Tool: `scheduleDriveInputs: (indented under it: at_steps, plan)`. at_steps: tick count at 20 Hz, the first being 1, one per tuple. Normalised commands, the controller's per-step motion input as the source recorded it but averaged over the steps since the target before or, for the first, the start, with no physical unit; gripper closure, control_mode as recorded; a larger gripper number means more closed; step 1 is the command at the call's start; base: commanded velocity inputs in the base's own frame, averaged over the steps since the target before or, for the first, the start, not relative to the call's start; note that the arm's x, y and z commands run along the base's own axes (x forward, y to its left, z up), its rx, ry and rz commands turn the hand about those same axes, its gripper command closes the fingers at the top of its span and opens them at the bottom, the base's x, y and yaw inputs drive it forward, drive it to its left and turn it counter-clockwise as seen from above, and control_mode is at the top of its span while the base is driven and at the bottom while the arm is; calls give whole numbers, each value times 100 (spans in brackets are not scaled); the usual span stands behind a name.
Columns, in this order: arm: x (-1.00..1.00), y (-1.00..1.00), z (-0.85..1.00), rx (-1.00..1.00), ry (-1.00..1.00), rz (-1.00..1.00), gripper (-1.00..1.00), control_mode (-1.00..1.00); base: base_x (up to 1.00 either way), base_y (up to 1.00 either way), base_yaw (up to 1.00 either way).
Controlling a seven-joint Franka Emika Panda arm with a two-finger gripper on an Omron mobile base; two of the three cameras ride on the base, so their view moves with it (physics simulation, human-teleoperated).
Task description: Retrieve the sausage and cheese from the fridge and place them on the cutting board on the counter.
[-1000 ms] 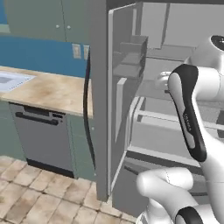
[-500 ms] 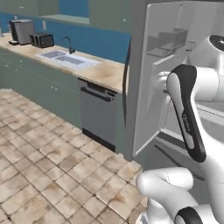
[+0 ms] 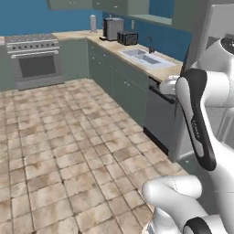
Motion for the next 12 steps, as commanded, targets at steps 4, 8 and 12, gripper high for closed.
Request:
scheduleDriveInputs:
  at_steps: [4,8,12]
  plan:
    - [0,0,0,0,0,0,100,100,0,49,70]
    - [0,0,0,0,0,0,100,100,10,81,60]
    - [0,0,0,0,0,0,100,100,31,98,28]
